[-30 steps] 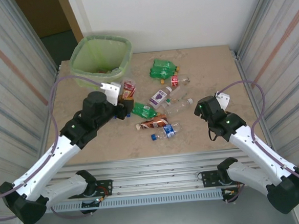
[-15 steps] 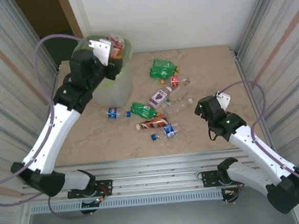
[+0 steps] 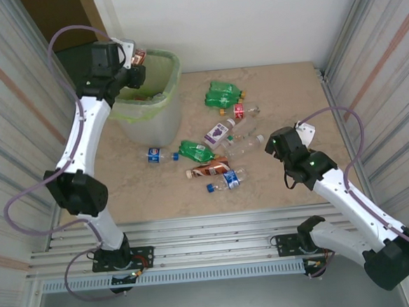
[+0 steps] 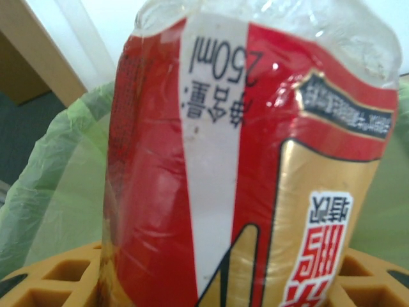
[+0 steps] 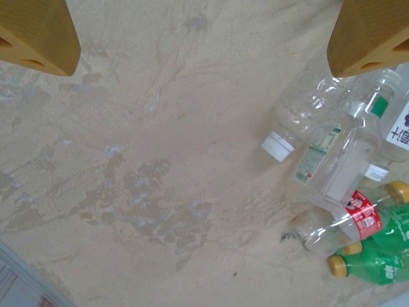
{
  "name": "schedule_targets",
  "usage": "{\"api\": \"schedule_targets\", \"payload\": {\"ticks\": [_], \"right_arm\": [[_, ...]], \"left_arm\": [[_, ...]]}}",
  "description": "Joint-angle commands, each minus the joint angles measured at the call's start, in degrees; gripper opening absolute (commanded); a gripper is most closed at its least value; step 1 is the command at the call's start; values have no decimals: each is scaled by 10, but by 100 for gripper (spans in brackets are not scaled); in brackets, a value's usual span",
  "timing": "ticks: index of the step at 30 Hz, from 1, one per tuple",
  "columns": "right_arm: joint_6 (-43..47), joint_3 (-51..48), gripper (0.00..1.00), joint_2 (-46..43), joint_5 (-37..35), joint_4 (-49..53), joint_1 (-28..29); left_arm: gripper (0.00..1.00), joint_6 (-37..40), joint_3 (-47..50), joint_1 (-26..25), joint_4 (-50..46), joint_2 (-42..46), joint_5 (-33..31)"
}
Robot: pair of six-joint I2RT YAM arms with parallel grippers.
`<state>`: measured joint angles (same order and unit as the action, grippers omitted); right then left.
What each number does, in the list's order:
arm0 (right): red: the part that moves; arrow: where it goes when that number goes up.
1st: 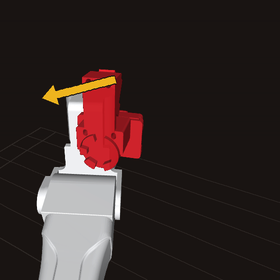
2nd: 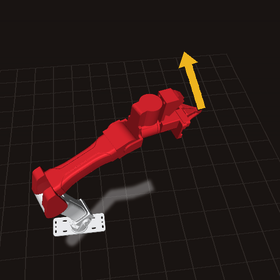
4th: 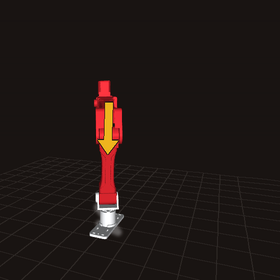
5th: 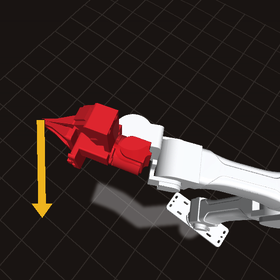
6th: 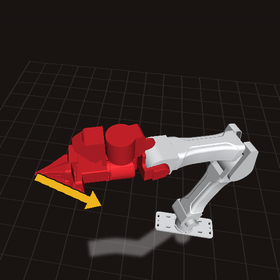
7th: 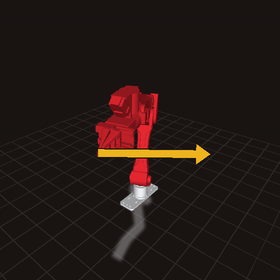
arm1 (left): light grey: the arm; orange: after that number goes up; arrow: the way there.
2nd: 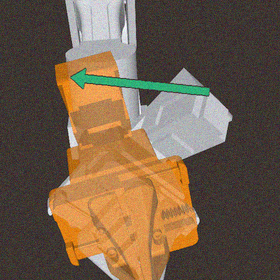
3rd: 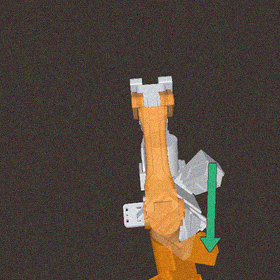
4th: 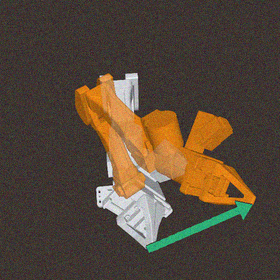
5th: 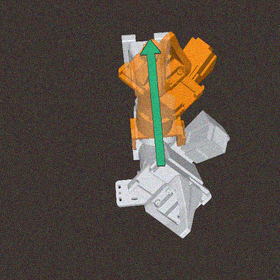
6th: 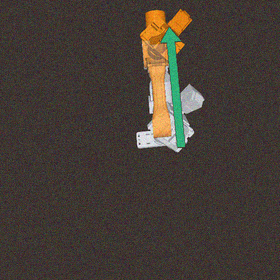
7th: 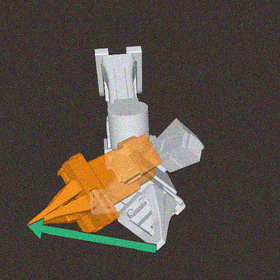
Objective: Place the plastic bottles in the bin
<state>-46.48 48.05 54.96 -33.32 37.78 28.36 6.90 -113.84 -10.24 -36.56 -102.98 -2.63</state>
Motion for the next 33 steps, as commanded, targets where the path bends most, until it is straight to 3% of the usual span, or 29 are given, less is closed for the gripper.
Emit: {"api": "schedule_targets", "payload": {"ticks": [1, 11, 16, 20, 25, 33], "right_arm": [[-20, 21, 98, 8, -1, 8, -4], [-22, 42, 98, 14, 2, 23, -4], [-21, 43, 98, 14, 0, 24, -4], [-21, 44, 98, 30, 2, 20, -4], [-19, 44, 98, 33, 2, 20, -4], [-15, 44, 98, 33, 1, 19, -5]], "left_arm": [[44, 11, -49, 8, -31, -31, 0], [47, 18, -117, 13, -81, -112, -57], [59, 18, -112, 14, -88, -118, -66], [71, 12, -111, 14, -88, -116, -56], [79, 3, -115, 14, -85, -105, -39], [79, -10, -114, 14, -79, -72, -12]]}}
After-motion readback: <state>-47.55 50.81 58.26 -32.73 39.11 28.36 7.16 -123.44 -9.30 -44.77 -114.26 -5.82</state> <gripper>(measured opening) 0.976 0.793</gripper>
